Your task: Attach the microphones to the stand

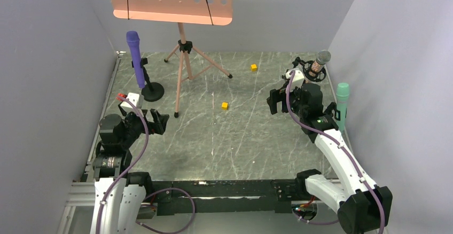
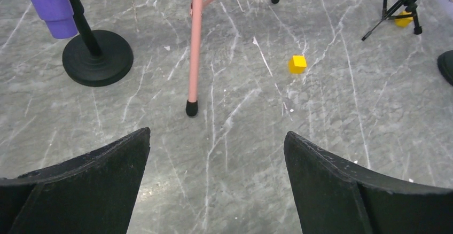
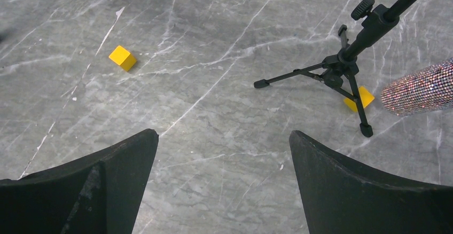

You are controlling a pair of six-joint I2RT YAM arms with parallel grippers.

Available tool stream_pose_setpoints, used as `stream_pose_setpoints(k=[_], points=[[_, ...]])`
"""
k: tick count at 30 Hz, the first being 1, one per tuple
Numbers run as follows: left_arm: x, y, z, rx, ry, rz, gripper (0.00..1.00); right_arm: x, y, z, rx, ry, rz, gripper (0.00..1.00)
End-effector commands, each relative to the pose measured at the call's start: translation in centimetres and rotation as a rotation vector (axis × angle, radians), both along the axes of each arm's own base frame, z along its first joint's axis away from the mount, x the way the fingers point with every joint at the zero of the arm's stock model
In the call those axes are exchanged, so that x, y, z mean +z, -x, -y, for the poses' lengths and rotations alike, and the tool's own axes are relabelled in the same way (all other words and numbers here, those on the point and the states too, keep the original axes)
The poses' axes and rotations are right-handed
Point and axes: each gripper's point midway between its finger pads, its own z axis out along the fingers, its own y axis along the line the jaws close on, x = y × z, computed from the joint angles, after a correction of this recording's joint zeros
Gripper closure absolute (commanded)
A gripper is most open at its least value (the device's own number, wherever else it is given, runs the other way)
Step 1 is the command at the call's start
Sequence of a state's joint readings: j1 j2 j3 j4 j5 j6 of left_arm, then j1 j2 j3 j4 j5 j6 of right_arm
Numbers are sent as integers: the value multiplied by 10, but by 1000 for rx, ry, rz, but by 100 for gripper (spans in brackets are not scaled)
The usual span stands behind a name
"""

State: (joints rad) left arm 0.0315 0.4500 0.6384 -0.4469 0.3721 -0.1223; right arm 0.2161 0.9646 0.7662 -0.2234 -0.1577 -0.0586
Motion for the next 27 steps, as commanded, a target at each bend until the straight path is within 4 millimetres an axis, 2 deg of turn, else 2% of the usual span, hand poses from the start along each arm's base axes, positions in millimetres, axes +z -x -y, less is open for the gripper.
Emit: stream_pose_setpoints(k=[1, 3, 8, 27], points=[[6, -4, -8, 18, -66, 42, 1, 9, -7, 3, -18, -7, 41, 0], [-2, -6, -7, 17, -56, 43, 1, 7, -7, 5, -20, -3, 36, 0], [0, -8, -12, 37, -78, 47, 1, 3, -9, 8, -25, 1, 24, 0], [-4, -11, -6, -4, -68, 22, 1, 2, -11, 18, -50, 0, 23, 0]])
